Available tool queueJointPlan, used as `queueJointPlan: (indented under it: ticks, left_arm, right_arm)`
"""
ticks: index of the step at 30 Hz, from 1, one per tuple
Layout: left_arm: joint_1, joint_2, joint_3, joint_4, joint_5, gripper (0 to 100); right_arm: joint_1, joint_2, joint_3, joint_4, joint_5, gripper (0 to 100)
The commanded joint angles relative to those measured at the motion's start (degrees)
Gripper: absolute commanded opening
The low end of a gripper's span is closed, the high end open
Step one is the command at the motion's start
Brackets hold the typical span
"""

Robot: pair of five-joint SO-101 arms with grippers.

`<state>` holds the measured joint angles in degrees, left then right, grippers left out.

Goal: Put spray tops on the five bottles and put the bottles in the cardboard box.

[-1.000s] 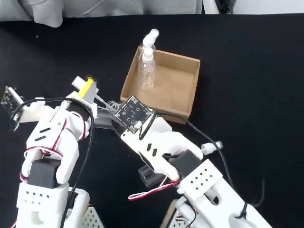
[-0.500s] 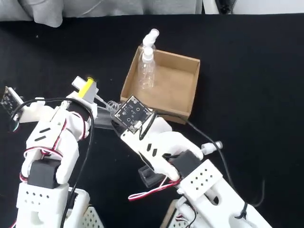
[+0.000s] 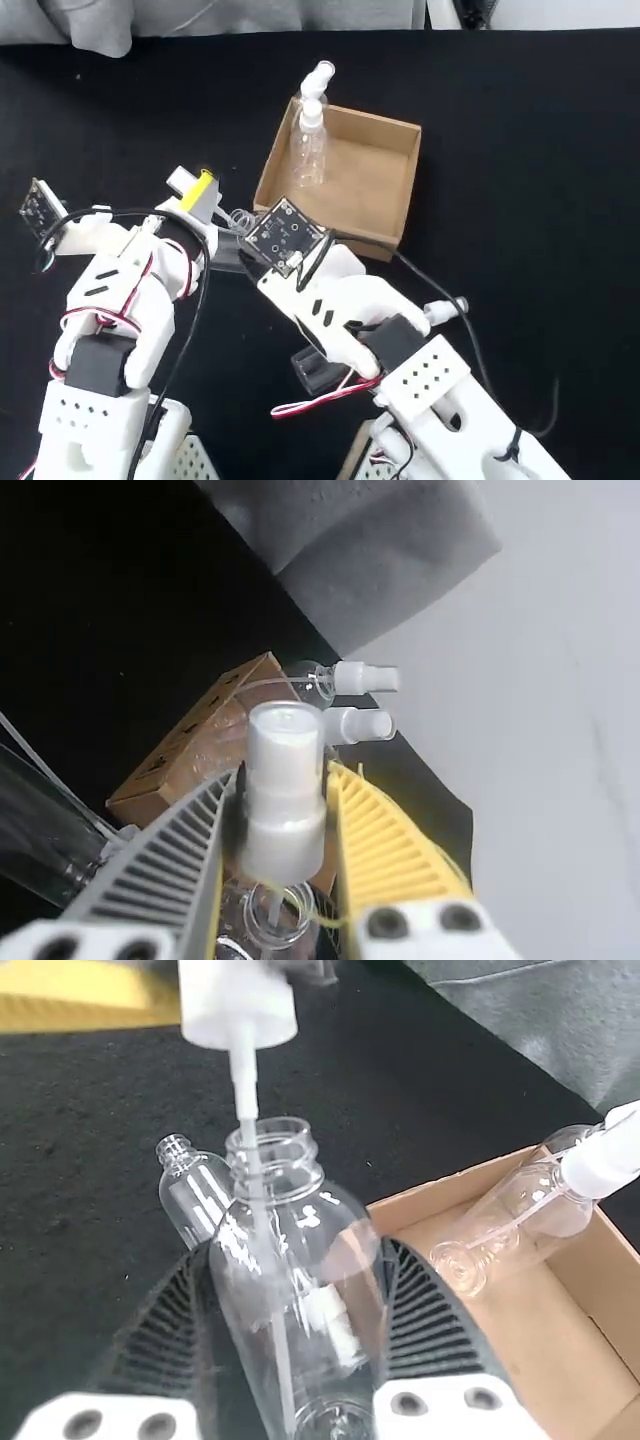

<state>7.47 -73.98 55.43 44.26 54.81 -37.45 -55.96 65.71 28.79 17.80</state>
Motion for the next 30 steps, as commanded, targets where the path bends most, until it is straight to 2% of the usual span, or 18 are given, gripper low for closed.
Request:
queueJointPlan:
  ticks: [1,5,9,21,24,27,30]
  left_arm:
    - [1.01,-0.62,-0.66,-0.88,-1.85,3]
    - [1.36,-0.62,-0.66,-0.79,-6.95,3]
    - [1.36,-0.62,-0.57,-0.7,-9.14,3]
    - [1.36,-0.62,-1.1,1.05,-8.97,3]
    - [1.36,-0.62,-0.75,1.14,-8.62,12]
    - [1.27,-0.62,-0.57,1.32,-5.1,23]
    - [1.27,-0.62,-0.75,2.29,-3.78,27]
  right_arm:
    - [1.49,-2.68,-0.48,-2.37,0.62,5.3]
    - [1.49,-2.68,-0.48,-2.37,0.62,5.3]
    - [1.49,-2.68,-0.48,-2.37,0.62,5.3]
    - [1.49,-2.68,-0.48,-2.37,0.53,5.3]
    - [1.49,-2.68,-0.48,-2.37,0.53,5.3]
    - [1.58,-2.68,-0.48,-2.37,0.35,5.3]
    - [1.58,-2.68,-0.48,-2.37,0.26,5.3]
